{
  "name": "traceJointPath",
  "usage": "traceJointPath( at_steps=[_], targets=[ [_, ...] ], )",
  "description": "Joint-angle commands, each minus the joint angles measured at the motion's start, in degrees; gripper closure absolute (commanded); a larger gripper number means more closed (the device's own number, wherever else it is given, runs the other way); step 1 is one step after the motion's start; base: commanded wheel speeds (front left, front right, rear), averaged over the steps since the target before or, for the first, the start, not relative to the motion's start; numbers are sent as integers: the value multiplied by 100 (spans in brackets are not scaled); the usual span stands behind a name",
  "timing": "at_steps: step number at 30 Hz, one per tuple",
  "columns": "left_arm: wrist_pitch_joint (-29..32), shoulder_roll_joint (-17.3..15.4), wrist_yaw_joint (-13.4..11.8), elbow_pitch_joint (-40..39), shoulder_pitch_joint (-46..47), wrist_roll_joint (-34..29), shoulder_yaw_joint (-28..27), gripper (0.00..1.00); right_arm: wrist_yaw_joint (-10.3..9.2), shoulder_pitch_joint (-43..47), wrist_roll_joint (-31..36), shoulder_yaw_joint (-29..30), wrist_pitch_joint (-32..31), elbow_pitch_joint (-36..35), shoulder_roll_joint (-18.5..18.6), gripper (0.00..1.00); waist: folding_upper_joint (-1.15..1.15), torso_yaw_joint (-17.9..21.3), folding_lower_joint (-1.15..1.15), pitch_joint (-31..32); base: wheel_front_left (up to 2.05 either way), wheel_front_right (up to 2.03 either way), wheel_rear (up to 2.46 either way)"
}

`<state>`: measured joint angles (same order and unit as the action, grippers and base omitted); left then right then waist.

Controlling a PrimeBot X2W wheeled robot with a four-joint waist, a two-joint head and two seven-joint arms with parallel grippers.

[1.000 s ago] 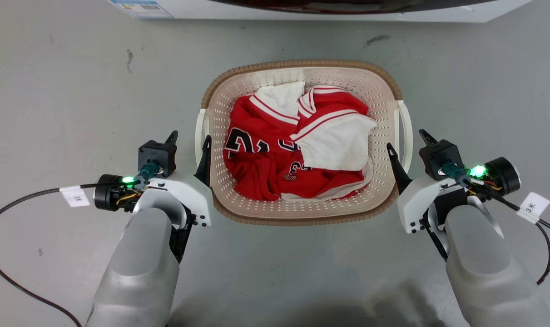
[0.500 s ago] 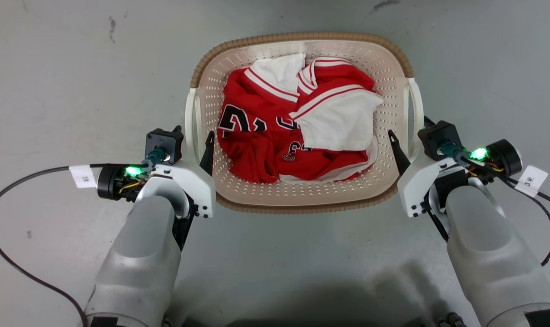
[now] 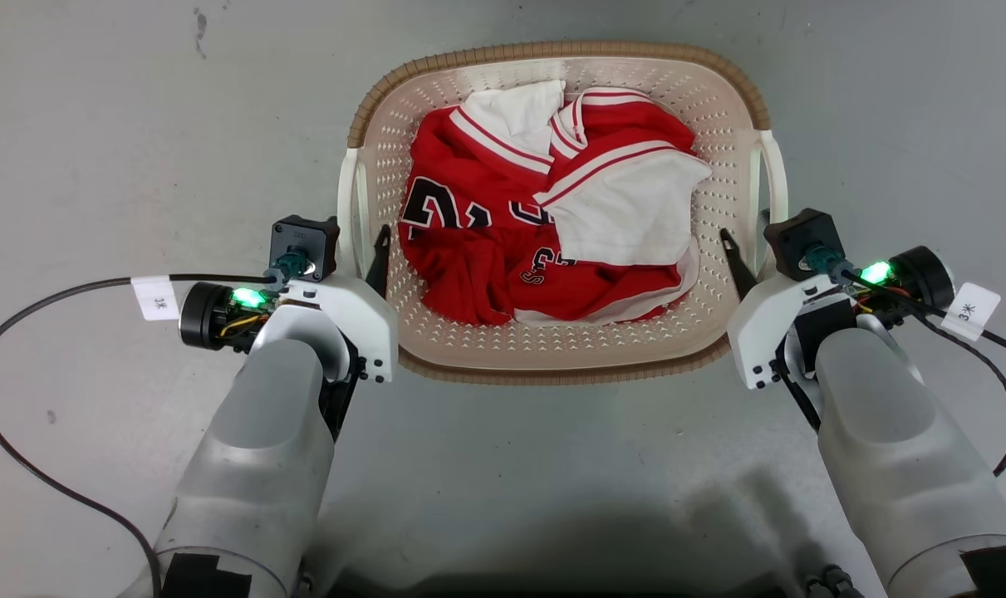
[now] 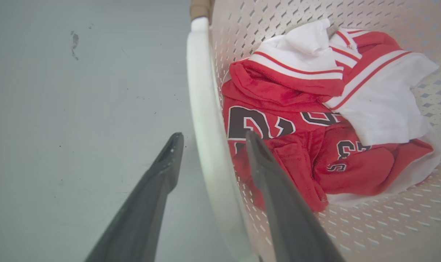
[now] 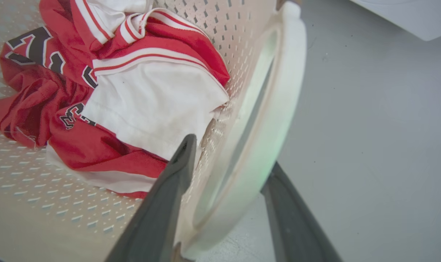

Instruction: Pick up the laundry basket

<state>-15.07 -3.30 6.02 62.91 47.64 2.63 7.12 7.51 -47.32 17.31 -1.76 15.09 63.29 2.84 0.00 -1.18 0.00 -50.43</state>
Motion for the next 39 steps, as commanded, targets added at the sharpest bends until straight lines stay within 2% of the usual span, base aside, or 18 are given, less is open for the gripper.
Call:
traceJointPath(
  at_steps=[1,7,17,31,39],
  targets=[
    [-16,10,15,102,71,42,28,100,-4,-96,1,-11,12,69,7,100,0,3,0,43,0,0,0],
    [-18,-6,50,239,57,91,100,100,-3,-29,-34,-62,12,167,20,100,0,1,0,223,0,0,0],
    [-17,-51,96,486,-236,218,145,100,-3,238,-269,-447,14,351,21,100,0,61,0,929,0,0,0],
    [-13,-35,139,937,-735,462,280,100,-2,594,-940,-1208,-33,717,18,100,0,169,0,2208,0,0,0],
    [257,-20,144,1059,-1095,624,489,100,-2,899,-1374,-1666,-256,804,17,100,0,194,0,2939,0,0,0]
  ],
)
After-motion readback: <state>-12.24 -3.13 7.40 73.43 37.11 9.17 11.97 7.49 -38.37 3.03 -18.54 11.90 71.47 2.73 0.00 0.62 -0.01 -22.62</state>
